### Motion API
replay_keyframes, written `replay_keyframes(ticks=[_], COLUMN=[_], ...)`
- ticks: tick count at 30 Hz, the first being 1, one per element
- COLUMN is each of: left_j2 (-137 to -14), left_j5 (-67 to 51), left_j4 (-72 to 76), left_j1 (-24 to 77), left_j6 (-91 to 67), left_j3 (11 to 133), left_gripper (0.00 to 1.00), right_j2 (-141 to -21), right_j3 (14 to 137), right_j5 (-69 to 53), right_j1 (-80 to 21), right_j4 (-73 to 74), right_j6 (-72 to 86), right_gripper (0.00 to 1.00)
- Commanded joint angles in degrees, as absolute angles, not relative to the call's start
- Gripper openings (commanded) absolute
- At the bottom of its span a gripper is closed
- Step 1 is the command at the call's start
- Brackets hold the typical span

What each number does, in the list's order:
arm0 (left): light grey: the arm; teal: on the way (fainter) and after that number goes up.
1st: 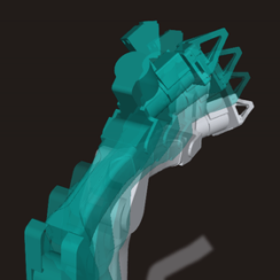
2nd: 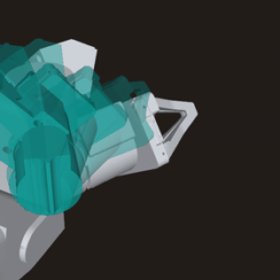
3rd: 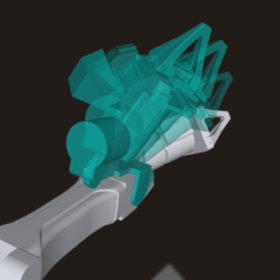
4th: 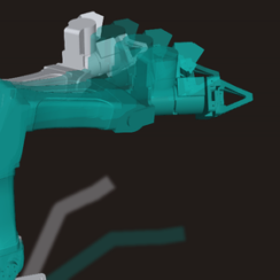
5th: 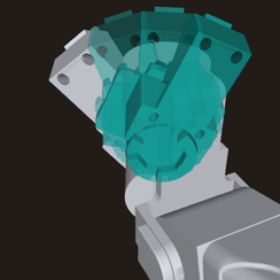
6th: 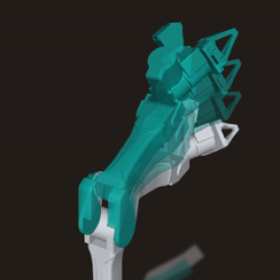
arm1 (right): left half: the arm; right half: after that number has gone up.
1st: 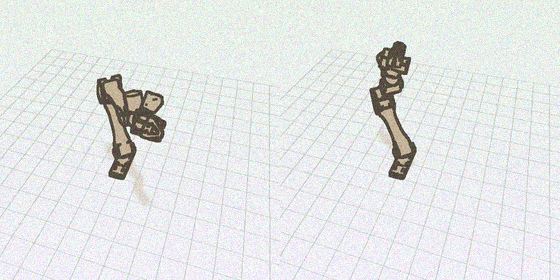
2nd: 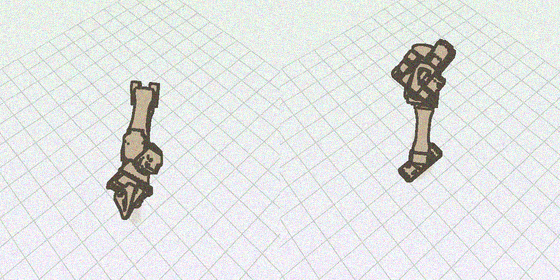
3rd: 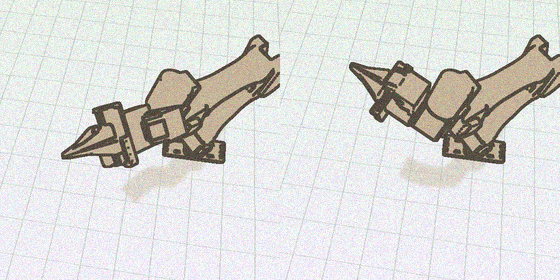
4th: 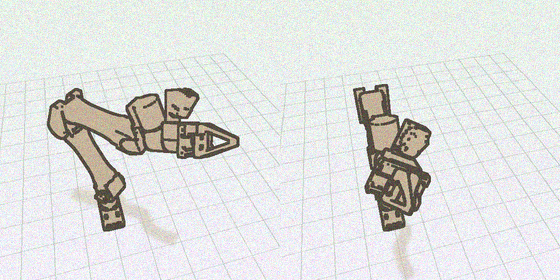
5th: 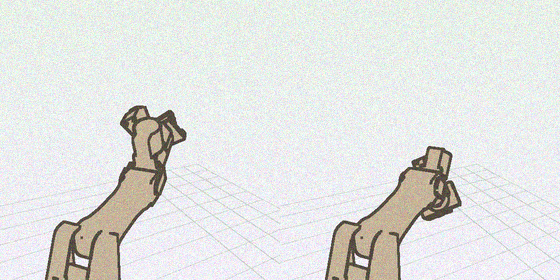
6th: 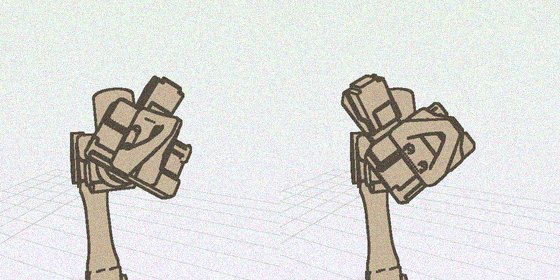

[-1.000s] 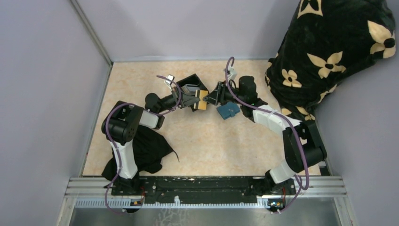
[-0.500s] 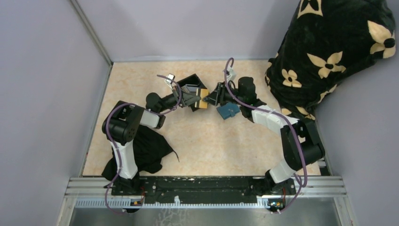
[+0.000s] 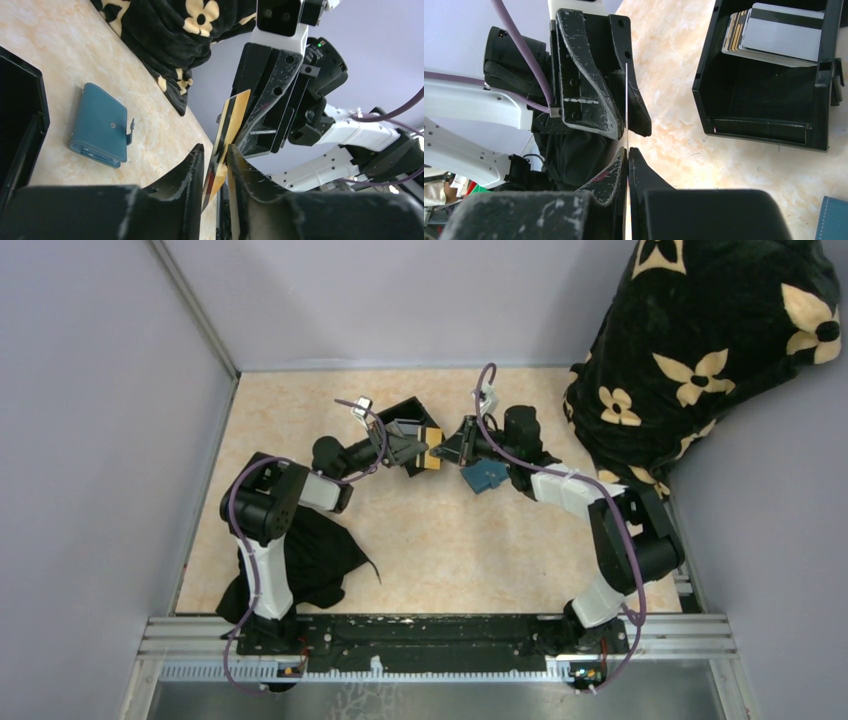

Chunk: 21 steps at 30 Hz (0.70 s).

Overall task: Put the credit cards into the card holder
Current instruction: Pick up the credit card from the storage box.

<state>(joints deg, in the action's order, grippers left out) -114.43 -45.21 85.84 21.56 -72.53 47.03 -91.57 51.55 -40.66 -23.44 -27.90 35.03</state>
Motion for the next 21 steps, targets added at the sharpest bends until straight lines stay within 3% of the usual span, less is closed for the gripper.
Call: replay_keyframes(ticks=[1,6,12,21], left_j2=[-113.91,-111.41,-107.51,-103.68], left_j5=[-42.32,-38.91,-35.67,-27.20], left_j4=[87.04,79.57,65.67,40.38], left_j1=[21.62,21.47,22.87,30.85], left_j6=[-71.13,-64.81,-53.98,-34.64], left_j3=[45.72,44.23,44.29,48.78], left_gripper=[0.33,0.35,0.34,0.27], right_j2=[-89.30,-83.64,-77.75,-82.44], right_j3=[51.01,50.72,50.33,57.54], right_j5=[-40.35,-33.89,-16.40,-4.26], right_j1=[-23.29,-23.25,-23.29,-23.29], right_j4=[-30.20,-21.22,-6.14,13.26], right_j6=[35.14,32.37,28.88,26.68], right_gripper=[0.00,0.00,0.00,0.00])
